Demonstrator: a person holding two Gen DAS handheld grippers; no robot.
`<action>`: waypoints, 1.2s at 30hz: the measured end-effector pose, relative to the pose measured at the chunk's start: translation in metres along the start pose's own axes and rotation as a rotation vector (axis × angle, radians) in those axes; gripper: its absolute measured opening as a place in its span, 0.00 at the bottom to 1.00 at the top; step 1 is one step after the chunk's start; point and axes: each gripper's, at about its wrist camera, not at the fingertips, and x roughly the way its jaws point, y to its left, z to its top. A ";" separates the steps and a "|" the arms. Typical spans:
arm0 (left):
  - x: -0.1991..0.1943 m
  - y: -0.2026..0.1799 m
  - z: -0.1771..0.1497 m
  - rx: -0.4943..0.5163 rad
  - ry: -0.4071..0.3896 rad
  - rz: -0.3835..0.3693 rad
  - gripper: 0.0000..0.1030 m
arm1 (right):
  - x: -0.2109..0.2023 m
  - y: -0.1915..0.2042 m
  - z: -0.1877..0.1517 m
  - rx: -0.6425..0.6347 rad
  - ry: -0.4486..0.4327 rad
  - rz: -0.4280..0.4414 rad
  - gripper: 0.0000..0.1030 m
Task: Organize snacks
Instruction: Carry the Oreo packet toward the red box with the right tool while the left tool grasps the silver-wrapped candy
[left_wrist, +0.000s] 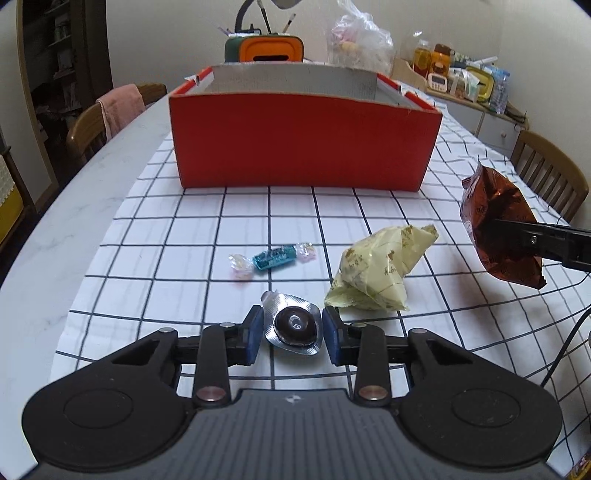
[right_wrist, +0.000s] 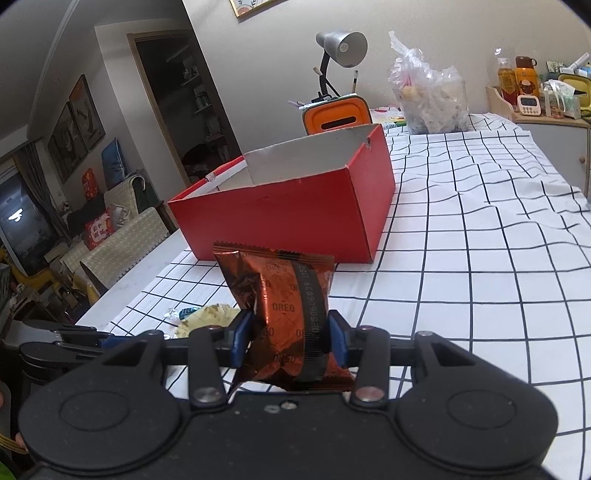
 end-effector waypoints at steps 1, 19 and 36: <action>-0.002 0.002 0.001 -0.002 -0.005 -0.002 0.33 | -0.001 0.003 0.002 -0.008 -0.001 -0.004 0.42; -0.035 0.013 0.077 0.040 -0.166 -0.017 0.33 | 0.011 0.039 0.088 -0.162 -0.043 -0.125 0.42; -0.016 0.010 0.180 0.073 -0.248 0.076 0.33 | 0.120 0.023 0.152 -0.202 0.072 -0.262 0.42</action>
